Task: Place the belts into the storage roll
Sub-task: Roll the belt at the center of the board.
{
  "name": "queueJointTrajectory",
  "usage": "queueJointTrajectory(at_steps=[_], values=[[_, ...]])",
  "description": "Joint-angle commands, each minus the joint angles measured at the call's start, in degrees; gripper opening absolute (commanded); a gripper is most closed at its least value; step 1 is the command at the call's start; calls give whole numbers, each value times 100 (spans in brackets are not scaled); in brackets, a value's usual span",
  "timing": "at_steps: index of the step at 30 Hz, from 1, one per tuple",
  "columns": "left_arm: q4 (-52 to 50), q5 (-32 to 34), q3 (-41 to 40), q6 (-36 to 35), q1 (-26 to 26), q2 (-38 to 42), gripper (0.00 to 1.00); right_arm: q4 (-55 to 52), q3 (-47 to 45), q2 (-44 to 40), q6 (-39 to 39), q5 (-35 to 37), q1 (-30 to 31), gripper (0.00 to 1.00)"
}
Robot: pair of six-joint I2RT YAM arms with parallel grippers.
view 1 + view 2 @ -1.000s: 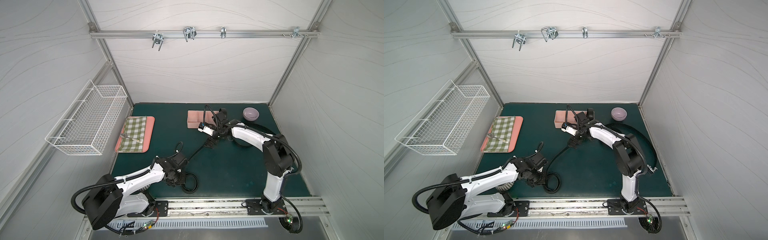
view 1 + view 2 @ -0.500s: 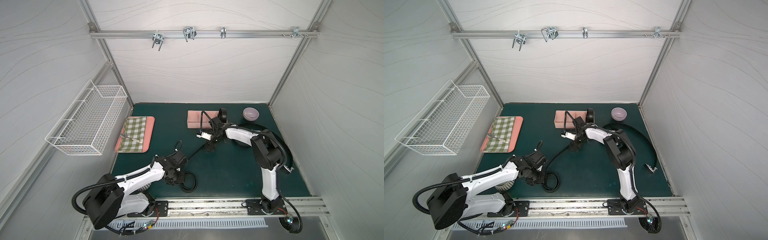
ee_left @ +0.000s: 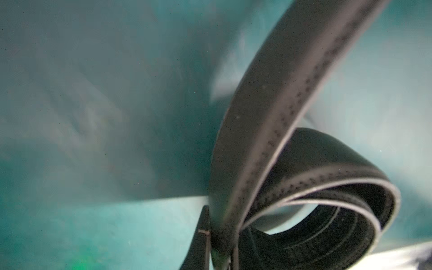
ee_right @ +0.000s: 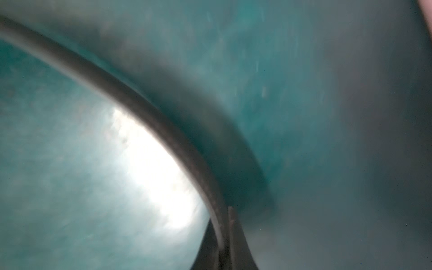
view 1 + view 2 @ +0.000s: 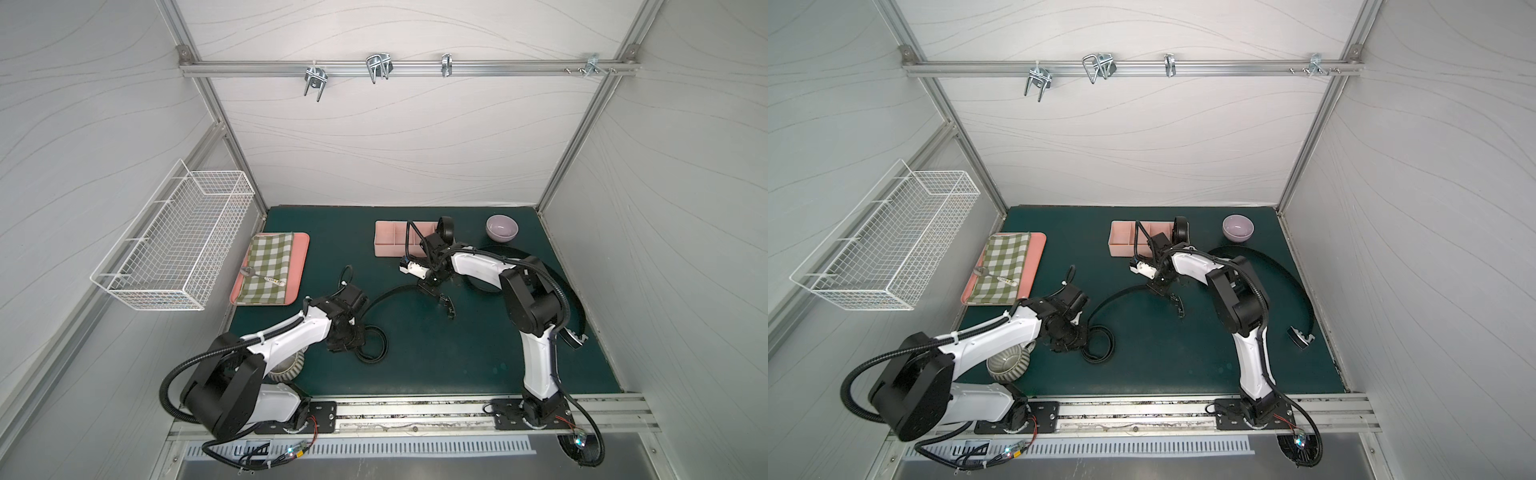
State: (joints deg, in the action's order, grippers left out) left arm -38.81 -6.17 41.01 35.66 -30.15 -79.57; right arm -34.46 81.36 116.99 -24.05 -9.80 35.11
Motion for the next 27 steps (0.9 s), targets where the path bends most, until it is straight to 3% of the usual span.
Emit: queueJointTrajectory(at_steps=[1, 7, 12, 14, 16, 21, 23, 27], values=[[334, 441, 553, -253, 195, -576, 0, -731, -671, -462, 1678, -18, 224, 0], [379, 310, 1866, -437, 322, -1928, 0, 216, -2450, -1492, 3925, -501, 1614, 0], [492, -45, 2297, -363, 317, -2389, 0, 2453, -3503, -2265, 6233, -1204, 2576, 0], [507, -59, 2282, -340, 324, -2366, 0, 2916, -3945, -2833, 6643, -995, 2408, 7], [527, -53, 2208, -323, 321, -2266, 0, 2965, -4304, -3467, 6710, -875, 2033, 25], [398, -52, 2173, -430, 240, -2158, 0, 2911, -4519, -4495, 6215, -1348, 950, 57], [306, 10, 2225, -461, 160, -2209, 0, 2850, -4284, -4348, 5954, -1689, 461, 60], [145, 20, 2356, -476, 89, -2393, 0, 2799, -3458, -3349, 5571, -2460, -150, 57]])
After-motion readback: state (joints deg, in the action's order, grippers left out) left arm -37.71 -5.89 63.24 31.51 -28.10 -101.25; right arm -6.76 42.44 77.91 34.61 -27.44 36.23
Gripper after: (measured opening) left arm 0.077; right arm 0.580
